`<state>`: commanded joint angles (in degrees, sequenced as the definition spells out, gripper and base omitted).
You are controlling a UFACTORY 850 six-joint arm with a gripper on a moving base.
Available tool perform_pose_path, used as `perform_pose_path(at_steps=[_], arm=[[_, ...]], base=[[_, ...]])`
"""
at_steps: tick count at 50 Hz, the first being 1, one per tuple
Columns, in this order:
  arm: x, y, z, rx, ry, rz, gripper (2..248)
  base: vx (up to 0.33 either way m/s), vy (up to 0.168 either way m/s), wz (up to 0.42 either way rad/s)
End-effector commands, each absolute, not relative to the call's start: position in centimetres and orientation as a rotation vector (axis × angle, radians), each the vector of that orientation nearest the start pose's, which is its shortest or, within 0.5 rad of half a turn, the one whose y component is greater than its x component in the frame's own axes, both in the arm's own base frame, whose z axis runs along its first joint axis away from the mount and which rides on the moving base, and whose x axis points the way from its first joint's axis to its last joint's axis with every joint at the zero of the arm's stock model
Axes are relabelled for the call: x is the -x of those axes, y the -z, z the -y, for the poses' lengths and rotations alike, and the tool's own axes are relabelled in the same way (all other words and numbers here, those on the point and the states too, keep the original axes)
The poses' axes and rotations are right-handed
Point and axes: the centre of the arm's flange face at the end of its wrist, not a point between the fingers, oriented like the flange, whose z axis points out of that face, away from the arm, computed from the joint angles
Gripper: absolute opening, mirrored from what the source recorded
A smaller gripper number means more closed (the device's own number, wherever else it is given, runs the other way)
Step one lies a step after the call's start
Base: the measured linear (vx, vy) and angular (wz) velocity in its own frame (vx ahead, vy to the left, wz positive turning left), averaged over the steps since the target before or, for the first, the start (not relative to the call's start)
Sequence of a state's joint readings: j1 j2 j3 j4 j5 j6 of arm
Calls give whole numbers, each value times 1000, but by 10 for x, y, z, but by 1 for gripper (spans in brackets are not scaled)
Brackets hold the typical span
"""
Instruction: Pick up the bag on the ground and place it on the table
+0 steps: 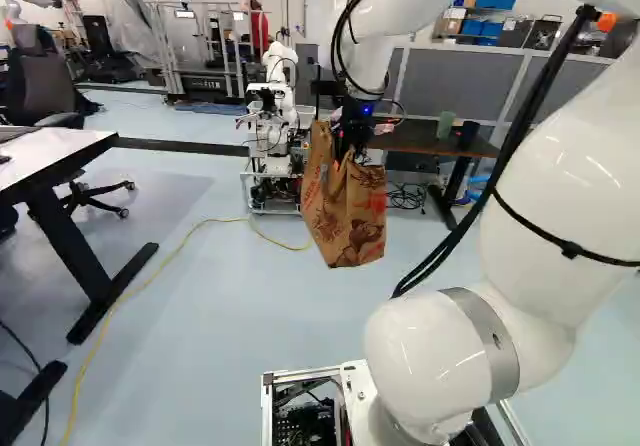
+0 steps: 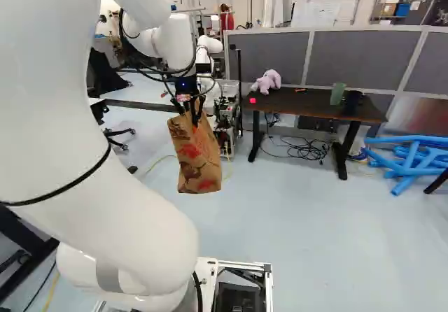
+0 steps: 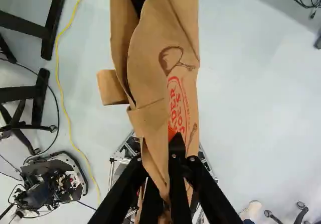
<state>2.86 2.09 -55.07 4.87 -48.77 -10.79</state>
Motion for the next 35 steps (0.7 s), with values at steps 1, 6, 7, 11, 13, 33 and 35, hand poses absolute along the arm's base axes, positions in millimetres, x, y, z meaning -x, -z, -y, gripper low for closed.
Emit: perform_pose_path(at_steps=[1, 6, 7, 11, 13, 33, 35], arm=[[-437, -560, -28, 3062, 232, 287, 21], [-437, -560, -28, 3062, 232, 287, 21], [-437, -560, -28, 3062, 232, 287, 21], [-437, -560, -28, 3062, 232, 287, 21], [-437, -560, -28, 3062, 232, 287, 21], [-437, -560, -28, 3062, 232, 287, 21], [-437, -560, -28, 3062, 232, 287, 21]], base=[[41, -45, -228], [40, -38, -235], [46, -9, -248], [60, -9, -173], [60, -9, -9], [55, -1, -10], [117, -9, 21]])
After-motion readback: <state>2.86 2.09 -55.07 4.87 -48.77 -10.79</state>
